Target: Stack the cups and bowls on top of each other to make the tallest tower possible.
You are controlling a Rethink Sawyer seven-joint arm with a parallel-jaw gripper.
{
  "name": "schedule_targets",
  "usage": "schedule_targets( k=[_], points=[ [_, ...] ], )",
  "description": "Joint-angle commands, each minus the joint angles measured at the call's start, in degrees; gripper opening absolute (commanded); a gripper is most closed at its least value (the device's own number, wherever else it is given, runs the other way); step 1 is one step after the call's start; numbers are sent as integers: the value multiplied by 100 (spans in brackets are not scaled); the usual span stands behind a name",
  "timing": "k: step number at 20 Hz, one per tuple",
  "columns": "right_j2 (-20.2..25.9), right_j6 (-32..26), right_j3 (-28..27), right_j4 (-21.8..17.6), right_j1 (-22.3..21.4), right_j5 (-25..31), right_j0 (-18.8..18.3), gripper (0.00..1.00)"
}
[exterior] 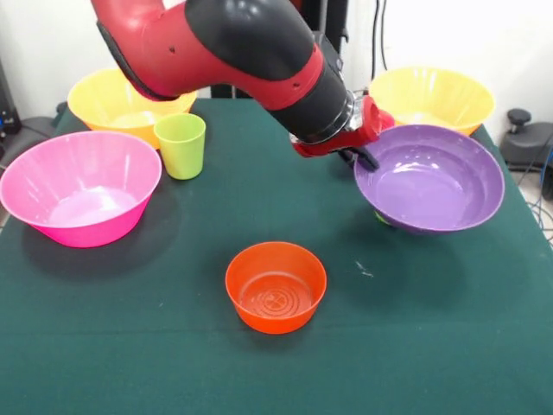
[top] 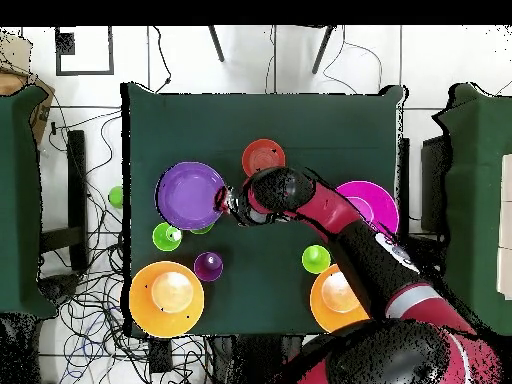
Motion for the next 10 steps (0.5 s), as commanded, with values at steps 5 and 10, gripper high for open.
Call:
schedule_targets(
  k=[5, 10],
  points=[
    [273, -961, -783, -1117, -242, -673, -82, 0],
    [380, -1117, -1129, -1193, -153, -102, -149, 0]
  ],
)
